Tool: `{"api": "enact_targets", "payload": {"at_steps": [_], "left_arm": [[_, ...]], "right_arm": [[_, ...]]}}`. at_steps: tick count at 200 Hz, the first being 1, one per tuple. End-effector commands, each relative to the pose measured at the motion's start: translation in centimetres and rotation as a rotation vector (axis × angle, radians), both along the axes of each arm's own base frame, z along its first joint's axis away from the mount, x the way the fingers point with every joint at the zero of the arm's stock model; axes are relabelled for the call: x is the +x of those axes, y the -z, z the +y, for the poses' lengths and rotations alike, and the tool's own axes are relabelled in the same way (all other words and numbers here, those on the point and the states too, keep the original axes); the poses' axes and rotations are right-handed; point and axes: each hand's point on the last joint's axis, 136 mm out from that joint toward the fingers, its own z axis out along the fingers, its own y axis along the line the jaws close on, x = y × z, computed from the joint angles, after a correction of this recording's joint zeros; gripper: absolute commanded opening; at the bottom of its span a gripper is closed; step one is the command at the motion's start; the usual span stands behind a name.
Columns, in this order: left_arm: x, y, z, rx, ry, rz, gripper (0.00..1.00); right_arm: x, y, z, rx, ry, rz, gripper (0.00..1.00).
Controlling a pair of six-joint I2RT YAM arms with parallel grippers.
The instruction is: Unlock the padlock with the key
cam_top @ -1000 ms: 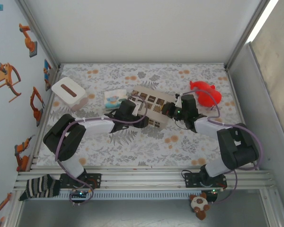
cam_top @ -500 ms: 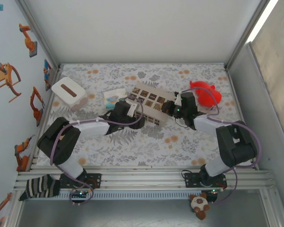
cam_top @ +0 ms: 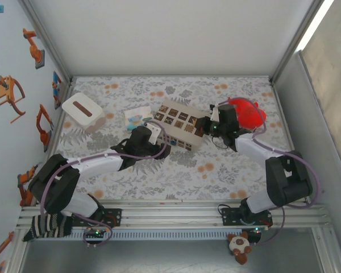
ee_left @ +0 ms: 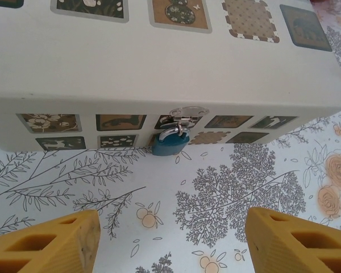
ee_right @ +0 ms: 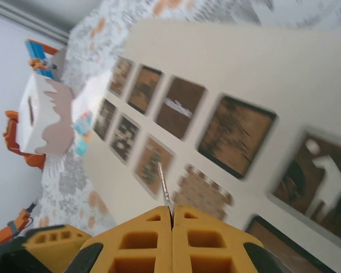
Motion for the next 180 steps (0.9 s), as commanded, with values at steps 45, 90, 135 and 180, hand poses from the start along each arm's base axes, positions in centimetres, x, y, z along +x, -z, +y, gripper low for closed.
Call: {"api": "enact_targets", "payload": {"at_steps": [45, 90, 135, 180], "left_arm": [[-0.6, -0.8, -1.0, -0.032, 0.074, -0.091, 0.68], [-0.5, -0.4, -1.4, -0.121, 0.102, -0.049, 0.67], [0.0, 0.6, -2.7, -0.190, 0.130, 0.008, 0.65], [1.5, 1.8, -2.7, -0.238, 0.108, 0.053, 0.62]], "right_arm": [[-0.2, -4.8, 0.4, 0.105, 0.000, -0.088, 0.00], [-0.5, -3.8, 0.8, 0.128, 0.020, -0.055, 0.00], [0.3, -2.1, 1.3, 0.136, 0.017, -0.024, 0.00], [1.1, -0.7, 2.1, 0.144, 0.007, -0.001, 0.00]]}}
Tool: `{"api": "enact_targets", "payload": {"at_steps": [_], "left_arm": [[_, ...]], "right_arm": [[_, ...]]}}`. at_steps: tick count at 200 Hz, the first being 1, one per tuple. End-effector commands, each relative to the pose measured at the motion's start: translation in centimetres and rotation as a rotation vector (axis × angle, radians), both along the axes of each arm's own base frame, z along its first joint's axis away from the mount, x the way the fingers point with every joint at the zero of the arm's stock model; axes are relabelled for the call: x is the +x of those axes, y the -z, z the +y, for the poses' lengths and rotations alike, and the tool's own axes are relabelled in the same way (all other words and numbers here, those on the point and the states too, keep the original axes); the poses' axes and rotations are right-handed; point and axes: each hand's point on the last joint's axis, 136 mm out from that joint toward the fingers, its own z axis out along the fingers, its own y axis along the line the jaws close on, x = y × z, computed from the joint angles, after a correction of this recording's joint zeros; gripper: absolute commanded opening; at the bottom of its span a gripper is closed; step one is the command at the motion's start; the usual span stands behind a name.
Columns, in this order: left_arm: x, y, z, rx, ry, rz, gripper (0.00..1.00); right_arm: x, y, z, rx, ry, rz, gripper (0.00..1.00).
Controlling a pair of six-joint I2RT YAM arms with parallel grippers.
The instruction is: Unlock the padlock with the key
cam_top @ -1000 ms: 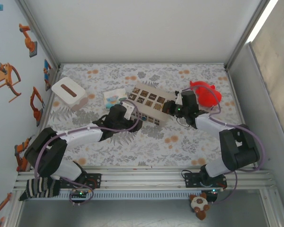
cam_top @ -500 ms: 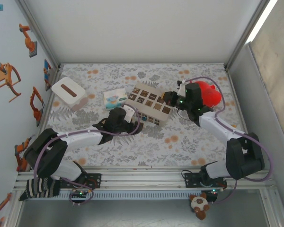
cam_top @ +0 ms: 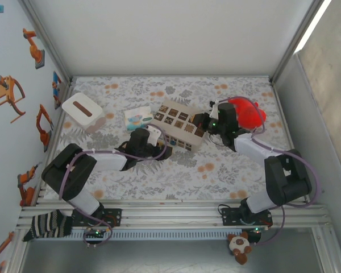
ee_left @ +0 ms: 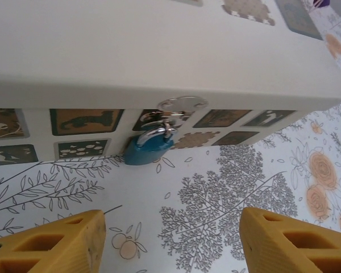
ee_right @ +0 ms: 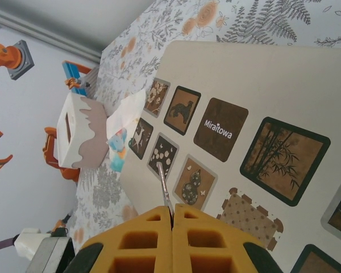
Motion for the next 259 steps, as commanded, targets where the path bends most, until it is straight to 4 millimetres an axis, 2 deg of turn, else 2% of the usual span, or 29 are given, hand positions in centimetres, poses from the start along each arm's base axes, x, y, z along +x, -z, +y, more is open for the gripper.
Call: {"api": "enact_targets", "payload": {"at_steps": [1, 47, 168, 198, 259], "left_arm": [[0.9, -1.3, -1.1, -0.092, 0.018, 0.002, 0.62], [1.5, -0.2, -1.9, -0.097, 0.051, 0.038, 0.60], [3.4, 2.6, -2.8, -0.075, 0.069, -0.008, 0.54], [3.7, 2.6, -3.2, -0.093, 0.086, -0.016, 0.53], [3.1, 2.3, -4.2, -0.106, 0.136, -0.001, 0.50]], "right_arm": [[0.5, -0.1, 0.9, 0.029, -0.015, -0.014, 0.00], [0.8, 2.2, 1.4, 0.018, -0.024, 0.038, 0.00], [-0.1, 4.8, 0.9, -0.045, -0.023, 0.088, 0.00], [-0.3, 5.3, 0.7, -0.056, -0.023, 0.098, 0.00], [-0.6, 5.9, 0.6, -0.067, -0.019, 0.110, 0.00]]}}
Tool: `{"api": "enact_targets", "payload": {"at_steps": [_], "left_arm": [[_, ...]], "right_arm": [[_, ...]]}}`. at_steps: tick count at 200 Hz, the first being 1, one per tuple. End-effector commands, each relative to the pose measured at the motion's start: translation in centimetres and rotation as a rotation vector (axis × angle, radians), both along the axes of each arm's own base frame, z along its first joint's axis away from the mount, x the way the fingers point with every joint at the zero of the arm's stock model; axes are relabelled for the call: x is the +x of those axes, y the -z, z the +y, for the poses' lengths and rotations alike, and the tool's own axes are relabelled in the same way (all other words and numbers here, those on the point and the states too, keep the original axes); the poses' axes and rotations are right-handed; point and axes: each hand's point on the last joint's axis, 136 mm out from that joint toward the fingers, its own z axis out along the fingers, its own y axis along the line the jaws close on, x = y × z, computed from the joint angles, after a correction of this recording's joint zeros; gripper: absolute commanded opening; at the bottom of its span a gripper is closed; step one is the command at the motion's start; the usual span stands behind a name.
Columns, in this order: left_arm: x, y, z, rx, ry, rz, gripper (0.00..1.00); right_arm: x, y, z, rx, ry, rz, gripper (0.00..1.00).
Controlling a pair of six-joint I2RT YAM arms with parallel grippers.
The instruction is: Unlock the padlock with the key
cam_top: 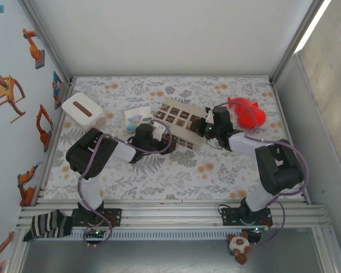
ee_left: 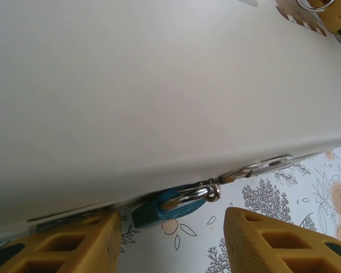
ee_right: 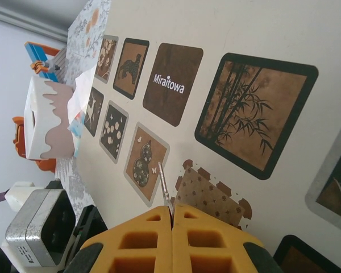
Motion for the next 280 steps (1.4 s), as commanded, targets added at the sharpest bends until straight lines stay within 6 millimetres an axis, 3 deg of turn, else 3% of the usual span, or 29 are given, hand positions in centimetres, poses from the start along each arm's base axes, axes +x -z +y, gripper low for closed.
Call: {"api": "enact_targets", "payload": {"at_steps": [1, 37, 96, 203, 280], "left_arm": [[-0.1, -0.4, -1.0, -0.010, 0.051, -0.018, 0.50], [-0.9, 0.0, -2.2, 0.055, 0.091, -0.033, 0.50], [-0.1, -0.1, -2.2, 0.090, 0.029, -0.051, 0.50], [2.0, -2.3, -2.3, -0.038, -0.098, 0.003, 0.49], [2.4, -2.1, -2.2, -0.046, -0.117, 0.015, 0.41]], "right_arm": [[-0.4, 1.1, 0.0, -0.031, -0.006, 0.009, 0.00], [-0.3, 0.9, 0.0, -0.033, -0.008, 0.005, 0.00], [-0.4, 0.7, 0.0, -0.031, -0.008, -0.002, 0.00], [-0.9, 1.1, 0.1, -0.039, -0.010, 0.009, 0.00], [-1.1, 1.3, 0.2, -0.043, -0.013, 0.012, 0.00]]}}
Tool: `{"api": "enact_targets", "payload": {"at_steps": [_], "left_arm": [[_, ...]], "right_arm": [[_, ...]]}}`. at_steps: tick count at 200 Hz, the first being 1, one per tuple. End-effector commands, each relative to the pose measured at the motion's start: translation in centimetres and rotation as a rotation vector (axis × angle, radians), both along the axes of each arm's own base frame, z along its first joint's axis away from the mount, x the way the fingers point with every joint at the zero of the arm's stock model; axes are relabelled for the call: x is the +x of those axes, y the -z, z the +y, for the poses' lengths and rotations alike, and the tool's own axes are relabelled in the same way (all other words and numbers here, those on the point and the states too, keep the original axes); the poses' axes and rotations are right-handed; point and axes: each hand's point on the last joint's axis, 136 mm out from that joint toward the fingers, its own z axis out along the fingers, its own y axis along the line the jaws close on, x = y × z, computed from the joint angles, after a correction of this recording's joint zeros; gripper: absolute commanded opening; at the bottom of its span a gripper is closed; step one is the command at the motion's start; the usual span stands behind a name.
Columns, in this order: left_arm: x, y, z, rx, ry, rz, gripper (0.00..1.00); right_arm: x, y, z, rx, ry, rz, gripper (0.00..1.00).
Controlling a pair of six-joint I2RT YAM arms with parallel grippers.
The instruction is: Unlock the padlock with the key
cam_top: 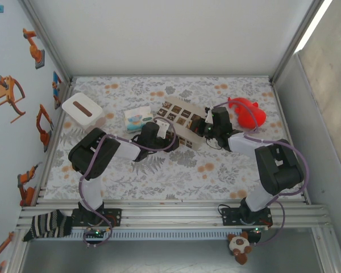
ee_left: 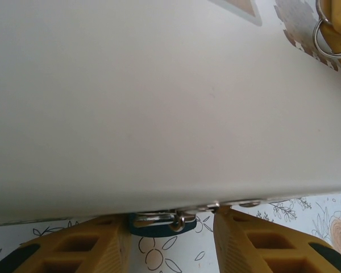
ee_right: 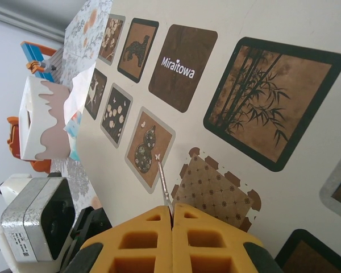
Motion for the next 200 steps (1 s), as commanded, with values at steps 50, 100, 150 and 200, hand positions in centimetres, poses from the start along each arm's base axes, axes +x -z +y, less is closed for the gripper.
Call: {"api": "enact_targets", "payload": {"at_steps": [50, 100, 150, 200], "left_arm": [[1.8, -1.7, -0.6, -0.053, -0.040, -0.046, 0.37], [1.6, -2.2, -0.9, -0.075, -0.029, -0.040, 0.26], [1.0, -3.1, -1.5, -0.116, -0.010, -0.015, 0.25], [0.3, -3.9, -1.7, -0.150, -0.033, 0.064, 0.24]], "right_arm": [[-1.2, 1.0, 0.3, -0.024, -0.017, 0.023, 0.00], [-1.2, -0.1, 0.4, -0.013, -0.020, -0.007, 0.00], [-0.9, -4.2, 0.5, -0.005, -0.041, -0.130, 0.00], [-4.3, -6.2, -1.1, -0.055, -0.079, -0.205, 0.00]]}}
